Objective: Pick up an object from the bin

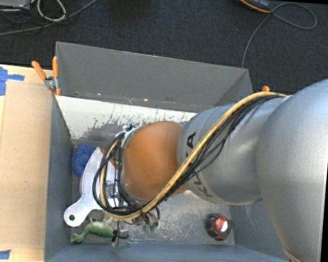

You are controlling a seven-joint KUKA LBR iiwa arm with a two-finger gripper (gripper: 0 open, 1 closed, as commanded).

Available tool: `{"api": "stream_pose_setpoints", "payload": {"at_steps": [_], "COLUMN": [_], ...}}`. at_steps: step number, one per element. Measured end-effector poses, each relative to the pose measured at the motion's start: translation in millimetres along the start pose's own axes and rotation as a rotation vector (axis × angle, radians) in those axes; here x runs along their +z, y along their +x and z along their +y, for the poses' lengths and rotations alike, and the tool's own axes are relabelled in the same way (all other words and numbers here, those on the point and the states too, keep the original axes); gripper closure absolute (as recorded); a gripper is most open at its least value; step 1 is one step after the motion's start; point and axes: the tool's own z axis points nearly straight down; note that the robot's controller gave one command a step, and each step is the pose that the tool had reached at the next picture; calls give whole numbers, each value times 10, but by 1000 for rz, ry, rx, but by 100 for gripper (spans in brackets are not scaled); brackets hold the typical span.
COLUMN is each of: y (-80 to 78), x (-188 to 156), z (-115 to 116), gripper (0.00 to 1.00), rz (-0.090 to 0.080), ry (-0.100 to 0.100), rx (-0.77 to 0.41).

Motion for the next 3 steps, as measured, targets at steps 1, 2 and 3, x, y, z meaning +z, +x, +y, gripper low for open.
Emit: {"api": "stream_pose_setpoints", "payload": {"at_steps": [1,2,3], "y": [49,79,88], "x": [138,611,617], "z": [-19,-341,-390], "gripper": [0,0,100], "rz": [11,-14,2], "ry": [1,-4,-1], "rx": [65,128,105]}}
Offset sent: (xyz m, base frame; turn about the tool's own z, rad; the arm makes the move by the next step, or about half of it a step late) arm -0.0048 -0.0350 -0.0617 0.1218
